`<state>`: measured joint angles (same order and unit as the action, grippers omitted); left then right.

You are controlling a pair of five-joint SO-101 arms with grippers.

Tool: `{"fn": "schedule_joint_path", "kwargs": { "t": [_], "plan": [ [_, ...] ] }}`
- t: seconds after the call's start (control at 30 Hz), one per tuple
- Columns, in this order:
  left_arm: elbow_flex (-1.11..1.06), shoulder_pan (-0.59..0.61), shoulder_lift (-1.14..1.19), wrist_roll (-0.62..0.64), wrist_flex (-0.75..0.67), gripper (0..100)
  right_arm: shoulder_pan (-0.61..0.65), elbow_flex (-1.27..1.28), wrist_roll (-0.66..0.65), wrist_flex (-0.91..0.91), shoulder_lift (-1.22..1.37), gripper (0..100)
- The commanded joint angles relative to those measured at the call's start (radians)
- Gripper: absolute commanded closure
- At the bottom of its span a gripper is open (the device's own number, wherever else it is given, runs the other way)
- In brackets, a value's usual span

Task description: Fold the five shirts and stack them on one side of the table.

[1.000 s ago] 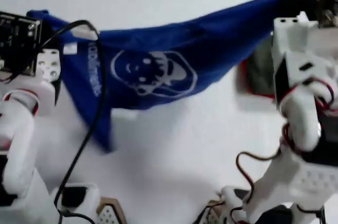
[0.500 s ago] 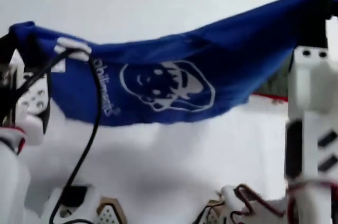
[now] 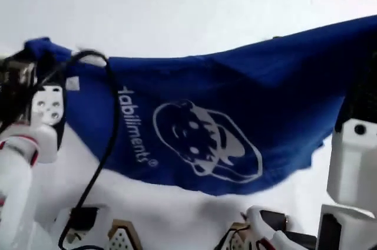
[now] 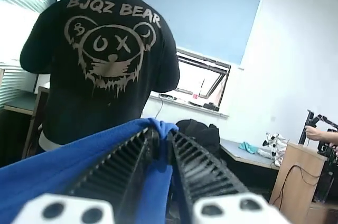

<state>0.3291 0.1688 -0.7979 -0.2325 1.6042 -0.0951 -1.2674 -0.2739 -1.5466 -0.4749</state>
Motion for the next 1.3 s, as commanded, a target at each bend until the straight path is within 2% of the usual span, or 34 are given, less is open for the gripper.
{"fn": "schedule_joint_path", "kwargs": {
  "t": [0.0, 0.2, 0.37, 0.53, 0.8, 1.03, 1.17, 1.27],
  "plan": [
    [-0.157, -0.002, -0.078, 0.025, -0.057, 97, -0.008, -0.008, -0.009, -0.005, -0.005, 98.0],
    [-0.375, -0.002, -0.302, 0.025, -0.160, 97, -0.004, -0.011, -0.009, -0.054, -0.045, 98.0],
    [-0.381, 0.002, -0.425, 0.025, -0.150, 97, -0.004, -0.006, -0.009, -0.061, -0.128, 98.0],
    [-0.381, 0.094, -0.497, 0.025, -0.158, 97, -0.007, -0.006, -0.009, -0.061, -0.203, 98.0],
    [-0.407, 0.118, -0.523, 0.025, -0.157, 97, -0.004, 0.012, -0.002, -0.091, -0.217, 98.0],
    [-0.638, 0.115, -0.523, 0.025, -0.259, 97, 0.002, 0.304, 0.002, -0.094, -0.163, 97.9],
    [-0.794, 0.114, -0.523, 0.026, -0.362, 97, 0.097, 0.532, 0.000, -0.054, -0.142, 97.9],
    [-0.914, 0.114, -0.523, 0.026, -0.476, 97, 0.124, 0.743, 0.000, 0.044, -0.150, 97.9]
  ]
}}
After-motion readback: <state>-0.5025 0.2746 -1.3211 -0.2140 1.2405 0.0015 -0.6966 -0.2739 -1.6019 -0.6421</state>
